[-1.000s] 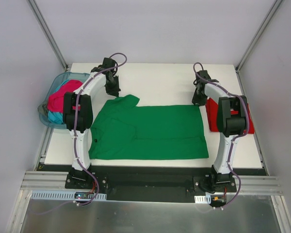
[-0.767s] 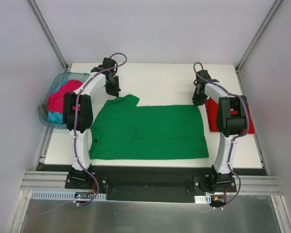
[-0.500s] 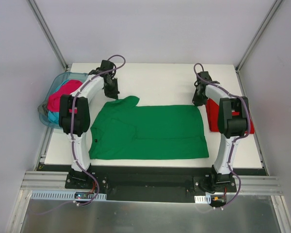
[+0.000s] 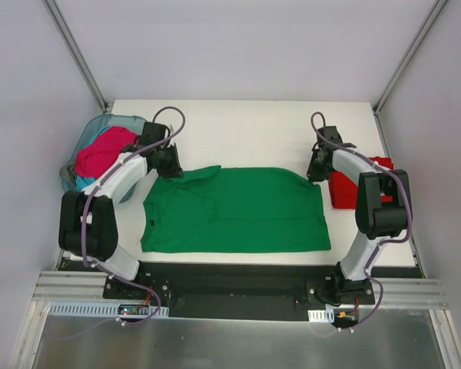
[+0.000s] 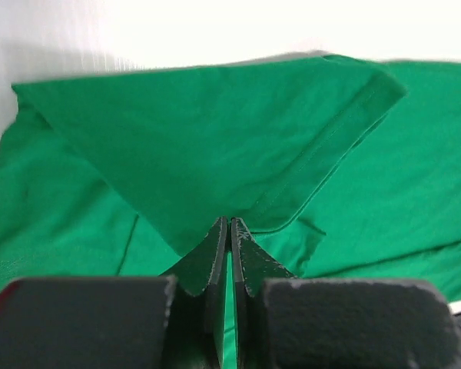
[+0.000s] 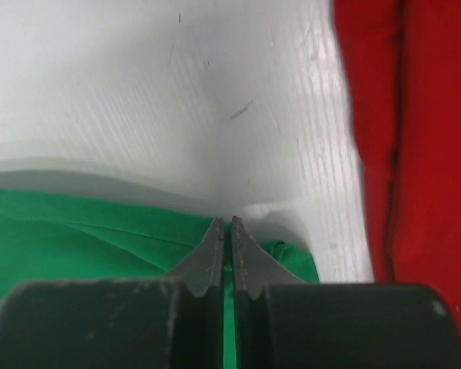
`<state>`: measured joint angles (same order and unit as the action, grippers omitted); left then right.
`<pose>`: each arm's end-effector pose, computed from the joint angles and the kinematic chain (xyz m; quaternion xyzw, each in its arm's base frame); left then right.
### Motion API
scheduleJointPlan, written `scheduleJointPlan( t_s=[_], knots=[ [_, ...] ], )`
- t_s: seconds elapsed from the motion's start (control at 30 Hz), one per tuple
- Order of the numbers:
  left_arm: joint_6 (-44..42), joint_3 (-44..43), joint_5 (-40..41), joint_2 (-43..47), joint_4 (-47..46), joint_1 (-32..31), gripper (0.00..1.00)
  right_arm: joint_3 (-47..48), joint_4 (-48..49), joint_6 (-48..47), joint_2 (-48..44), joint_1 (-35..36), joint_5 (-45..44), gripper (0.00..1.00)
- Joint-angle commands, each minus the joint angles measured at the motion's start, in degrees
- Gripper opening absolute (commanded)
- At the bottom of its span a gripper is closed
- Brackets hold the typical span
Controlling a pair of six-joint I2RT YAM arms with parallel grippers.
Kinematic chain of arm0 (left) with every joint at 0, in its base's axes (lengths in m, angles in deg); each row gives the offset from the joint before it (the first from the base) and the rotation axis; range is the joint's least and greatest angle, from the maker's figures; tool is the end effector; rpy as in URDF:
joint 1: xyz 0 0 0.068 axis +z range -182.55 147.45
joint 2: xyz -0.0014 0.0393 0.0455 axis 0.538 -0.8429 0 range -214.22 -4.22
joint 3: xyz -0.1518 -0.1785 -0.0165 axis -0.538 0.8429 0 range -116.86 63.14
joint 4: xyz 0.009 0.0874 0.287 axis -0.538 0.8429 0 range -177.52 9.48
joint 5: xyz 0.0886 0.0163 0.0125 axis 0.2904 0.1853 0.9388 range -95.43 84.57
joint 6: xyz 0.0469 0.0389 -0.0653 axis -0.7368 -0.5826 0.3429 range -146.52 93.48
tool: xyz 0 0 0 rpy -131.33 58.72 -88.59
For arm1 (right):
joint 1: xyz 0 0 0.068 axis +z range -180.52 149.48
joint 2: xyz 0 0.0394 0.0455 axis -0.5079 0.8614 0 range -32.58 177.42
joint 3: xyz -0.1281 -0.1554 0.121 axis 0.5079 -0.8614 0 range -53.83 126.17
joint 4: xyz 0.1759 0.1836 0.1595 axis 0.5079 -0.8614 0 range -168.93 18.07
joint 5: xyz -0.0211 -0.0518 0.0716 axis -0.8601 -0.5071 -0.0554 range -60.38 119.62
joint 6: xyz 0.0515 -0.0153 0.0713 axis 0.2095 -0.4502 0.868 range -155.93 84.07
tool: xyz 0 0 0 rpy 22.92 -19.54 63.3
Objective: Fold and stack the t-shirts
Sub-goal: Grap the side of the flattened tshirt furthest away from the robot with both arms, then fold the other side of the tshirt into a rectangle
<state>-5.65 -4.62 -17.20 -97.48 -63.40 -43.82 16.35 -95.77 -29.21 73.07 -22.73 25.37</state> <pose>0.4040 -0.0971 0.1531 -0.0428 0.9333 -0.1875 0.3034 0.4234 0.0520 0.0808 0.0008 0.9637 -0.0020 0.2668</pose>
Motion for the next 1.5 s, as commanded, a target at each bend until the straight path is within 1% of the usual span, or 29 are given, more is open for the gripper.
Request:
scheduleJointPlan(
  t_s=[0.0,0.17,0.33,0.67,1.0,1.47],
  knots=[
    [3.2,7.8,-1.9,10.9,-5.3,-0.3,0.00,-3.8,1.0,-1.0,-6.9,0.2,1.0,0.01],
    [4.8,15.3,-2.1,19.1,-6.2,-0.4,0.00,-7.1,0.3,-1.4,-10.9,0.2,0.0,0.01],
    [6.7,20.8,-2.0,27.1,-6.1,-0.4,0.00,-8.1,-1.8,-2.3,-14.0,0.2,-0.8,0.01],
    [10.0,26.7,1.7,41.2,-4.3,-0.4,0.00,-9.7,-4.8,-4.3,-19.3,0.1,-3.1,0.01],
    [12.0,29.6,6.1,49.9,-0.4,-0.3,0.00,-13.7,-5.6,-4.4,-24.6,0.1,-2.4,0.01],
    [14.3,30.2,9.1,56.6,5.8,-0.3,0.00,-17.6,-6.3,-4.5,-29.4,0.1,-0.7,0.03]
  ],
)
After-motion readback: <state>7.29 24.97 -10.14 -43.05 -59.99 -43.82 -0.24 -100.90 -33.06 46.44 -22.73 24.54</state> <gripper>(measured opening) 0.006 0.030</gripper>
